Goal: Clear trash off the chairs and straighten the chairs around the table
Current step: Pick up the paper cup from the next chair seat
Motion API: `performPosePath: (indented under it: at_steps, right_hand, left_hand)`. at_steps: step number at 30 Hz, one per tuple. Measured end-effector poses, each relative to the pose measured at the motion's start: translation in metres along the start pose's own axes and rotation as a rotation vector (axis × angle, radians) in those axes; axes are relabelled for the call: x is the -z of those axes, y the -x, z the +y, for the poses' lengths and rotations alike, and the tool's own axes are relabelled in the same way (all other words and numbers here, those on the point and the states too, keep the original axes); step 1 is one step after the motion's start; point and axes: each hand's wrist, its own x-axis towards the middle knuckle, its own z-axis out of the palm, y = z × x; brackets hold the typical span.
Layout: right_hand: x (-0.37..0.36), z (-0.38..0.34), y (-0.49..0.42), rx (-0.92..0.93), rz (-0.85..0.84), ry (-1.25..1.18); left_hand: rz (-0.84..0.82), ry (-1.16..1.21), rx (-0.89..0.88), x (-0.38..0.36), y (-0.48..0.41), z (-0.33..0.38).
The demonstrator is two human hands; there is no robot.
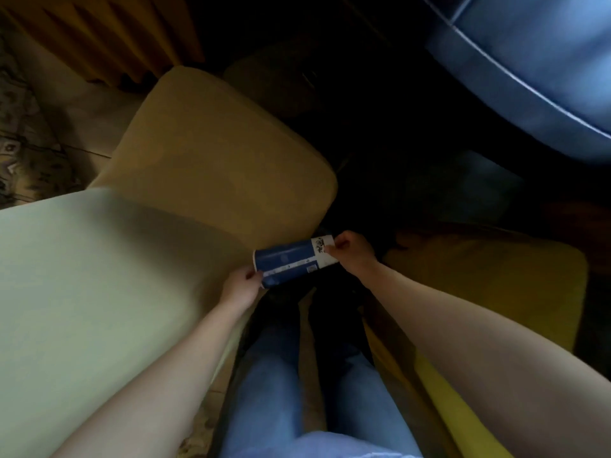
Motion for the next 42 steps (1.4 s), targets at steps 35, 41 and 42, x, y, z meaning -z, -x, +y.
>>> performPosePath:
  at_steps: [35,41,42]
  right_hand:
    - [0.092,0.170,0.060,0.210,0.020,0.139]
    - [0.099,0.166,0.114,0.315,0.174,0.277]
    - [0.100,0.165,0.126,0.332,0.206,0.287]
  left_hand:
    - [0.080,-0.735,-0.525,-0.147,0.085,0.048]
    - [0.201,-0.933,-0.711,-0.148,0.130,0.057]
    - [0.195,-0.946,-0.734,-0.148,0.138,0.057]
